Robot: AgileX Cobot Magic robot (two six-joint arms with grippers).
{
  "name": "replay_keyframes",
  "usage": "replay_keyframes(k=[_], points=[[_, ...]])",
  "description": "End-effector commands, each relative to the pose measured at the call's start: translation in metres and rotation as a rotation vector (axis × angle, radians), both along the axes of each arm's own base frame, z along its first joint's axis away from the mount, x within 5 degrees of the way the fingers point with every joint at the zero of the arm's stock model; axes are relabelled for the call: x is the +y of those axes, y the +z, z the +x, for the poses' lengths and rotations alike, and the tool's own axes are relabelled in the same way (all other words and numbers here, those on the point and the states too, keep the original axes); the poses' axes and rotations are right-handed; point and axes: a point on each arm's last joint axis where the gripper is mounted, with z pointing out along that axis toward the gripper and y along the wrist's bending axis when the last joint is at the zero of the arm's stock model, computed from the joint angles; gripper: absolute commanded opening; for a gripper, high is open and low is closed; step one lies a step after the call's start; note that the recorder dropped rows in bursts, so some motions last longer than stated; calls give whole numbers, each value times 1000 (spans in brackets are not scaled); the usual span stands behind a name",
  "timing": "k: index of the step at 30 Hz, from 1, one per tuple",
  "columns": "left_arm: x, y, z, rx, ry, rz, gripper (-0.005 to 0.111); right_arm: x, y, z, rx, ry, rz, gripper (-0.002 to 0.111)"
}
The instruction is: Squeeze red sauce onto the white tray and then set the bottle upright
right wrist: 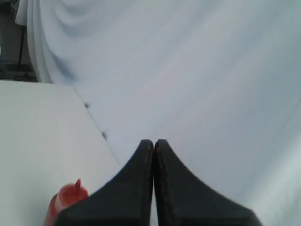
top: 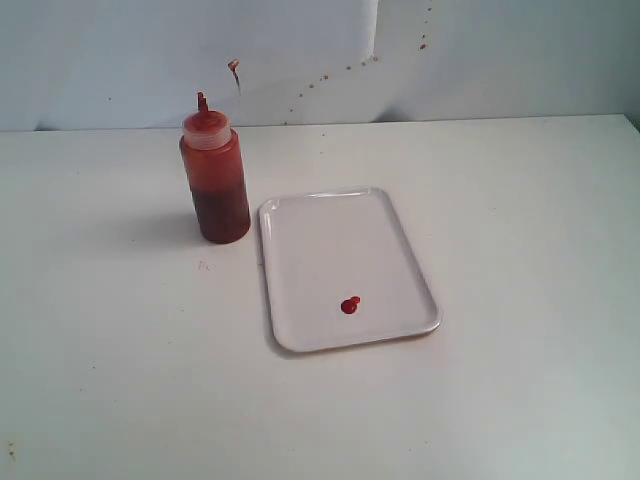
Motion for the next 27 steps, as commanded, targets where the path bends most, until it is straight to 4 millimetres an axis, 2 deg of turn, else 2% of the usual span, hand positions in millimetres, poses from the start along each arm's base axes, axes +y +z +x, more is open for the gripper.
replay_keyframes(k=[1, 5, 12, 16, 22, 27], points=[[0, -1, 0, -2, 2, -8, 0, -8, 61, -63, -184, 1, 37, 0], [0, -1, 0, -2, 2, -8, 0, -15, 101, -121, -327, 5, 69, 0], [0, -1, 0, -1, 2, -6, 0, -25, 136, -198, -504, 5, 92, 0], [0, -1, 0, -1, 2, -6, 0, -30, 146, -231, -577, 4, 103, 0], [0, -1, 0, -1, 2, -6, 0, -34, 153, -263, -643, 9, 112, 0], [0, -1, 0, -1, 2, -6, 0, -33, 152, -294, -574, 105, 144, 0]])
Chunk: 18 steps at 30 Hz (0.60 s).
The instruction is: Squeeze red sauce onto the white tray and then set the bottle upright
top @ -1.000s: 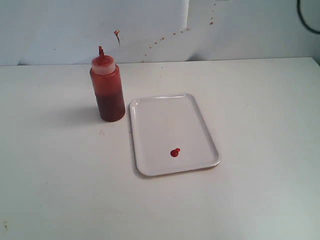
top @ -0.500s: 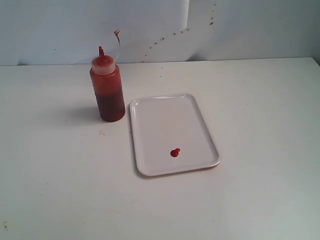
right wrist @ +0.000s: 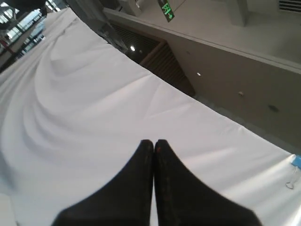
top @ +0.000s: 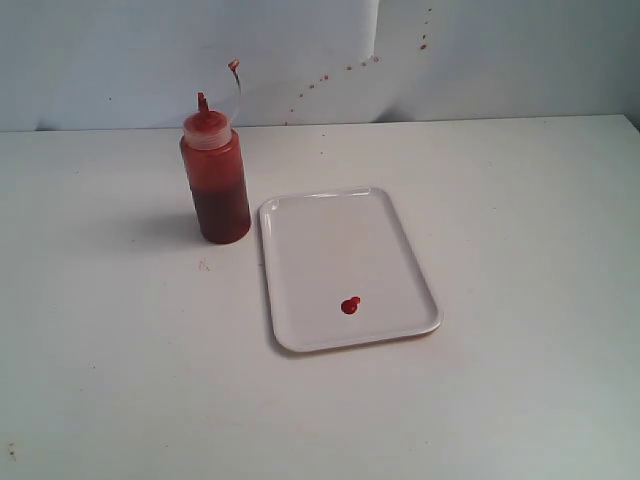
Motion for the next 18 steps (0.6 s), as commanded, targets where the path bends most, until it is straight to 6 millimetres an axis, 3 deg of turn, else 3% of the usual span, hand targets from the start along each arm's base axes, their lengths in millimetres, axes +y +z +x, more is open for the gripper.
replay_keyframes(k=[1, 7, 10, 12, 15, 18], points=[[0, -1, 0, -1, 2, -6, 0, 0, 1, -25, 17, 60, -4, 0], [0, -1, 0, -1, 2, -6, 0, -1, -3, -28, 11, 28, -30, 0], [0, -1, 0, -1, 2, -6, 0, -11, -11, -27, 31, -81, 77, 0], [0, -1, 0, -1, 2, -6, 0, -28, -34, -20, 90, -257, 243, 0], [0, -1, 0, -1, 2, -6, 0, -64, -93, -17, 204, -561, 525, 0], [0, -1, 0, -1, 2, -6, 0, -80, -154, -14, 292, -740, 581, 0]])
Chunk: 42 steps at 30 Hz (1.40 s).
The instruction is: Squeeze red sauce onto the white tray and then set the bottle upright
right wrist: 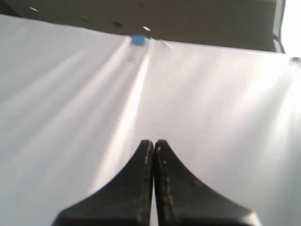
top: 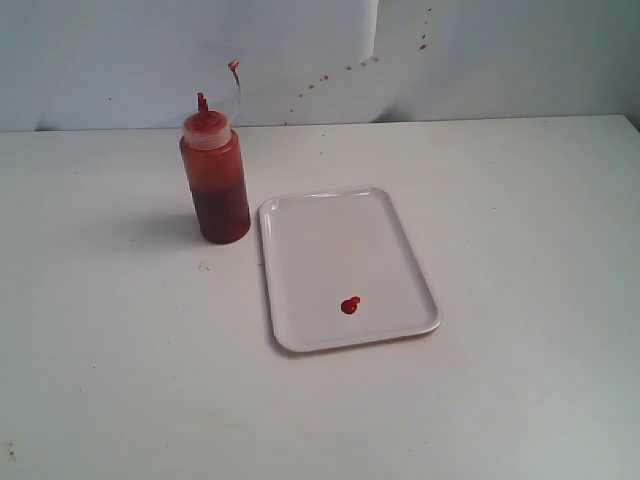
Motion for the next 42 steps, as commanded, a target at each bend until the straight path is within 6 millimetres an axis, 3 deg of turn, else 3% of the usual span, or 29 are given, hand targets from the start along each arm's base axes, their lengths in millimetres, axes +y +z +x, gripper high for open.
replay_keyframes(k=[1, 4, 6, 13, 18, 25, 31, 35, 42], points=[[0, -1, 0, -1, 2, -8, 0, -17, -63, 1, 108, -159, 94, 0], [0, -1, 0, -1, 2, -8, 0, -13, -107, -1, 185, -104, 93, 0], [0, -1, 0, -1, 2, -8, 0, -9, -123, -2, 226, -19, 163, 0], [0, -1, 0, -1, 2, -8, 0, 6, -130, -4, 236, 153, 144, 0], [0, -1, 0, -1, 2, -8, 0, -3, -144, 1, 224, 58, 179, 0], [0, -1, 0, -1, 2, -8, 0, -10, -209, 11, 541, -91, 108, 0], [0, -1, 0, -1, 2, -8, 0, -9, -256, 10, 653, -82, 121, 0], [0, -1, 0, -1, 2, -8, 0, -7, -275, 9, 669, -63, 65, 0], [0, -1, 0, -1, 2, -8, 0, -7, -289, 6, 675, -66, 37, 0]])
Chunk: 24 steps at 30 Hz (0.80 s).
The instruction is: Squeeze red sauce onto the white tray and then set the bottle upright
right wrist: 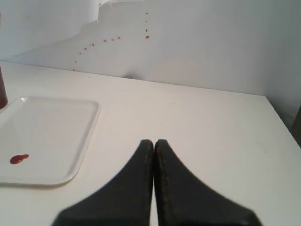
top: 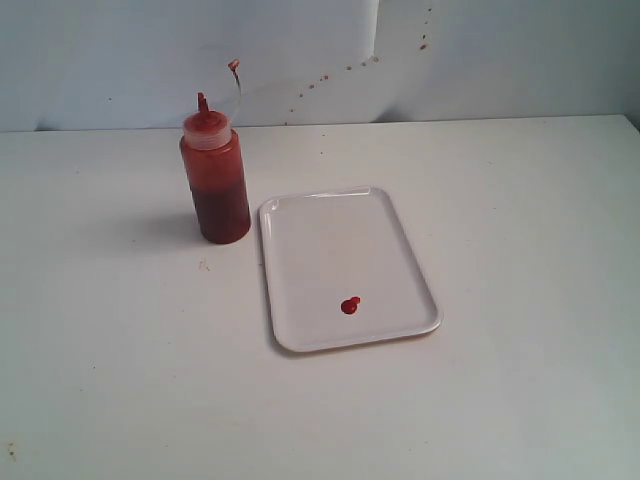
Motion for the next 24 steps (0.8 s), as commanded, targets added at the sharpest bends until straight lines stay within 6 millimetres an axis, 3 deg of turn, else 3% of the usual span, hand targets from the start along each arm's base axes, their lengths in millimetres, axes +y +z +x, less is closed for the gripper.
replay_keyframes(k=[1, 18, 24], points=[[0, -1, 0, -1, 2, -8, 0, 0, -4, -1, -13, 3, -8, 0], [0, -1, 0, -1, 2, -8, 0, -2, -16, -4, 127, -28, 16, 0], [0, -1, 0, -1, 2, -8, 0, -4, -15, -11, 81, -31, 20, 0]])
